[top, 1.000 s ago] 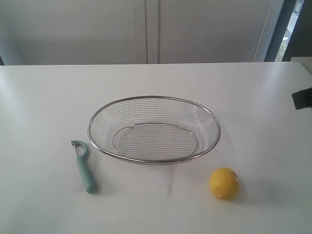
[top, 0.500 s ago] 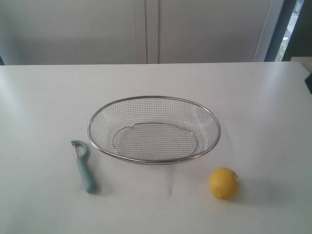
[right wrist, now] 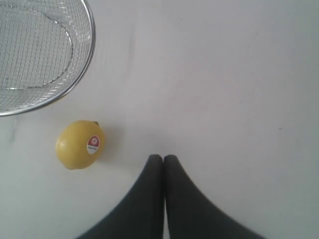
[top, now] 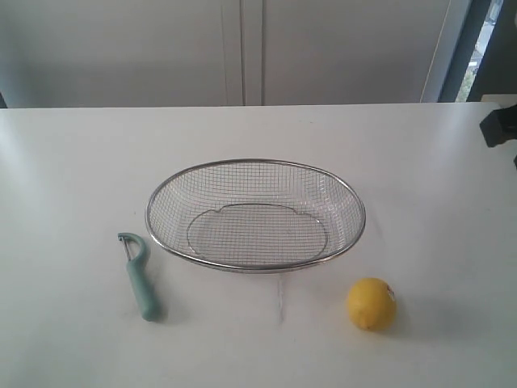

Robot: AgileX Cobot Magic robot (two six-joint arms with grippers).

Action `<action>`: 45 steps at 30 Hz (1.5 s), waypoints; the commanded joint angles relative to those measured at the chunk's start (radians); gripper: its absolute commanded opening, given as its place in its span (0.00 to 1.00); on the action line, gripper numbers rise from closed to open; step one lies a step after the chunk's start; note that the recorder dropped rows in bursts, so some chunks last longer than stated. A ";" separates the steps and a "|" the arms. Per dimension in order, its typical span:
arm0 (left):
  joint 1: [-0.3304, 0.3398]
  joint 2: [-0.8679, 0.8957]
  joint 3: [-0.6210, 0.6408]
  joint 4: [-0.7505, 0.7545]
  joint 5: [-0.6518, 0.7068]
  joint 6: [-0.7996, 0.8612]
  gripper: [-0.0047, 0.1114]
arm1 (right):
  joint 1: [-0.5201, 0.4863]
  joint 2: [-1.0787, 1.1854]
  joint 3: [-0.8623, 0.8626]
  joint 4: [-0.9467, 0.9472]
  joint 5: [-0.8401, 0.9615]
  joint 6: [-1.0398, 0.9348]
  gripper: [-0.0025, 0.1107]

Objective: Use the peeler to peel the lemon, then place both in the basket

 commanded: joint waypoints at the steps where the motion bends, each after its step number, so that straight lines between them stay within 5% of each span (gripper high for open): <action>1: 0.002 -0.005 0.004 -0.009 0.002 -0.005 0.04 | 0.010 0.041 -0.008 0.027 0.025 0.000 0.02; 45: 0.002 -0.005 0.004 -0.009 0.002 -0.005 0.04 | 0.386 0.313 -0.168 0.050 -0.100 0.025 0.02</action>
